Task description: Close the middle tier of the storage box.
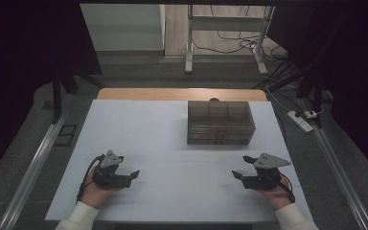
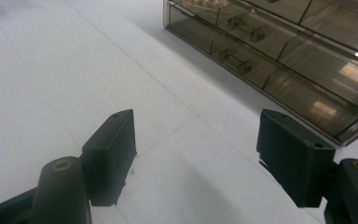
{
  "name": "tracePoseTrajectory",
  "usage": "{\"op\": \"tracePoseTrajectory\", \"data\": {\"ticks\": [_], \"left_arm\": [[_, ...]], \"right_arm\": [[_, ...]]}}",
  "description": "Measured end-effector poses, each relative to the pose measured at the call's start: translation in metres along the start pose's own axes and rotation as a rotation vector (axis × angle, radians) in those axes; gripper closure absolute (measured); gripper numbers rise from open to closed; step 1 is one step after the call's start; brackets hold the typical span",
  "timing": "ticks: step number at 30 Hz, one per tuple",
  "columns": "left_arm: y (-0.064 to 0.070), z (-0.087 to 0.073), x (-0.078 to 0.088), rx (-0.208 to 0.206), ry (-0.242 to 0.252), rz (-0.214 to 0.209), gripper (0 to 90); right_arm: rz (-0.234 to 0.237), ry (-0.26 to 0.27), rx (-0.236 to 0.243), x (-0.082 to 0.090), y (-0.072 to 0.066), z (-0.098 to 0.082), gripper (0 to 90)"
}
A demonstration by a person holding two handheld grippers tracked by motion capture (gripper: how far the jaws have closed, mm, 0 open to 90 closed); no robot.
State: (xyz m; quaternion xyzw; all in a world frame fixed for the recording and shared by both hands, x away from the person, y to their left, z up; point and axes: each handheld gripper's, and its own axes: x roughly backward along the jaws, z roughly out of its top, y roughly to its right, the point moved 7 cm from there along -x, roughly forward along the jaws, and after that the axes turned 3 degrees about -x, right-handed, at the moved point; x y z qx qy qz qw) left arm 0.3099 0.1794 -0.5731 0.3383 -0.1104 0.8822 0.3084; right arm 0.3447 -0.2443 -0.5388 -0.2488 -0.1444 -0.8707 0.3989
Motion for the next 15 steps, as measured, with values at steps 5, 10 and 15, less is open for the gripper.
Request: {"op": "tracePoseTrajectory", "data": {"ticks": [5, 10, 15], "left_arm": [[0.0007, 0.0001, 0.0007, -0.002, 0.000, 0.000, 16.1], [0.0011, 0.0008, 0.0013, 0.000, 0.006, 0.001, 16.1], [0.0009, 0.0014, 0.0016, -0.002, 0.006, 0.001, 16.1]], "right_arm": [[0.000, -0.003, -0.003, 0.0035, 0.0014, -0.0047, 28.2], [-0.004, -0.007, -0.001, 0.0048, 0.0025, -0.0058, 28.1], [-0.002, -0.009, 0.005, 0.0033, 0.0017, -0.0059, 28.1]]}}
